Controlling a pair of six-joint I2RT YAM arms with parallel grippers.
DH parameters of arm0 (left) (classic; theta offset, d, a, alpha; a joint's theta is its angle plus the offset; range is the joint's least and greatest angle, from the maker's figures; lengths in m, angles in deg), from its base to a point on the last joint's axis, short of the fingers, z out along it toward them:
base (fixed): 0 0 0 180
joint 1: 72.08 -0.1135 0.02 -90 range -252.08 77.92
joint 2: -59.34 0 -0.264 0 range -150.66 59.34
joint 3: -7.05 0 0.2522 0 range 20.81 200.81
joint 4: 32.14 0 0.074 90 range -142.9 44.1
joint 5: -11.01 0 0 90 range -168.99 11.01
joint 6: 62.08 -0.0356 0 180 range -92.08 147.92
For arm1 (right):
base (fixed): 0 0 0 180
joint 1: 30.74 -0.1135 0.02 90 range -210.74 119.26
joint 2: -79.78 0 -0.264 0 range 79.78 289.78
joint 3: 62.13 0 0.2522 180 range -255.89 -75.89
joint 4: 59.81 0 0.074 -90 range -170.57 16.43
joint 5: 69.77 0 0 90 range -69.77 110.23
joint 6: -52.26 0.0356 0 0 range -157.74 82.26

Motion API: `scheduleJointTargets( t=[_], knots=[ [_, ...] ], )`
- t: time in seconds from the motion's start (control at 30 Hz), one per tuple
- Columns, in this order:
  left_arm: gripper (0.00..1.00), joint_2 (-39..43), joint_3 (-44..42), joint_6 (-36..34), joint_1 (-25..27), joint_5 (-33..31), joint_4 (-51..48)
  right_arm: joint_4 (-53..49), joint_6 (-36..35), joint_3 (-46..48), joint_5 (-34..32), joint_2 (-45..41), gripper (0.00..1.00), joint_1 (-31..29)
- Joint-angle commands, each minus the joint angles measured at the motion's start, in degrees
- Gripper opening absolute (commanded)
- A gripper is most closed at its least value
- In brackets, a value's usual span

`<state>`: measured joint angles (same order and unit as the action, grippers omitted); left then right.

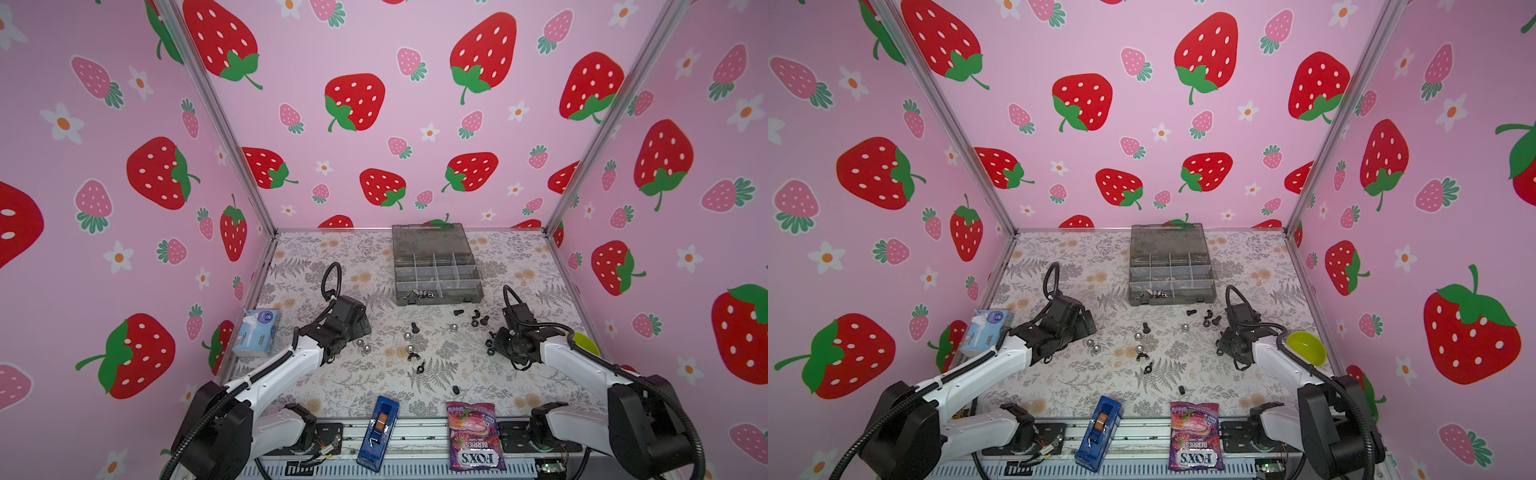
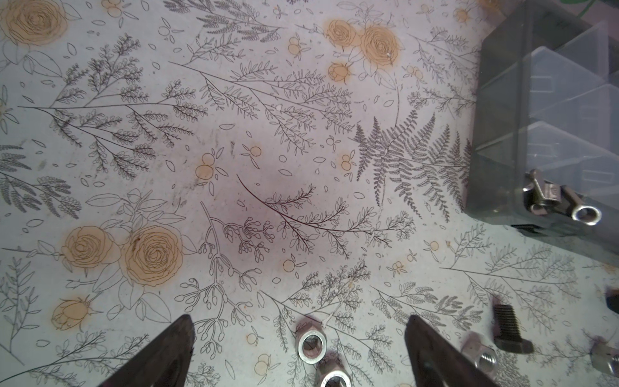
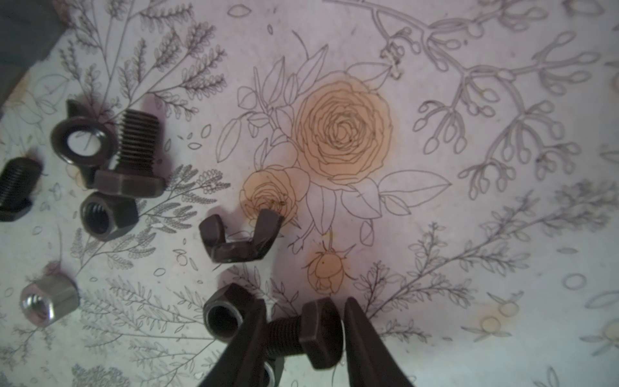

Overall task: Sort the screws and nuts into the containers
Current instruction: 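Close the right gripper on a black hex bolt in the pile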

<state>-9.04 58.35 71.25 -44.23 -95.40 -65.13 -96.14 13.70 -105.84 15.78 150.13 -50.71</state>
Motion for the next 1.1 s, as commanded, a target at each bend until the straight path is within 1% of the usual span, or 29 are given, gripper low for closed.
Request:
scheduleJointTargets(
  t=[0.0, 0.1, 0.27, 0.37, 0.5, 0.57, 0.83, 1.07],
  knots=[
    [0.99, -0.2, 2.1, 0.2, -0.1, -0.5, 0.4, -0.2, -2.1, -1.7, 0.6, 1.0, 0.35, 0.3],
    [0.99, 0.0, 1.9, 0.3, -0.2, -0.7, 0.3, -0.2, -3.9, -2.5, 0.8, 1.9, 0.31, 0.3],
    [0.99, 0.5, 1.7, 0.5, -0.2, -1.0, 0.0, -1.6, -6.8, -4.4, 0.1, 4.1, 0.30, -0.1],
    [0.99, 0.7, 1.6, 0.4, -0.1, -1.3, 0.1, -3.3, -7.4, -5.5, -1.3, 4.8, 0.34, -0.7],
    [0.99, 0.6, 1.7, 0.4, -0.2, -1.5, 0.2, -4.9, -5.6, -5.1, -3.1, 4.0, 0.43, -1.6],
    [0.99, 0.5, 1.7, 0.4, -0.1, -1.5, 0.2, -5.0, -4.3, -4.1, -3.5, 3.2, 0.45, -1.9],
    [0.99, 0.4, 1.8, 0.1, -0.3, -1.6, 0.0, -4.4, -2.2, -2.4, -2.7, 3.7, 0.51, -3.7],
    [0.99, 1.5, 1.4, 0.5, -0.3, -1.9, -0.3, -5.0, 0.0, -2.0, -2.6, 3.7, 0.51, -6.0]
  ],
)
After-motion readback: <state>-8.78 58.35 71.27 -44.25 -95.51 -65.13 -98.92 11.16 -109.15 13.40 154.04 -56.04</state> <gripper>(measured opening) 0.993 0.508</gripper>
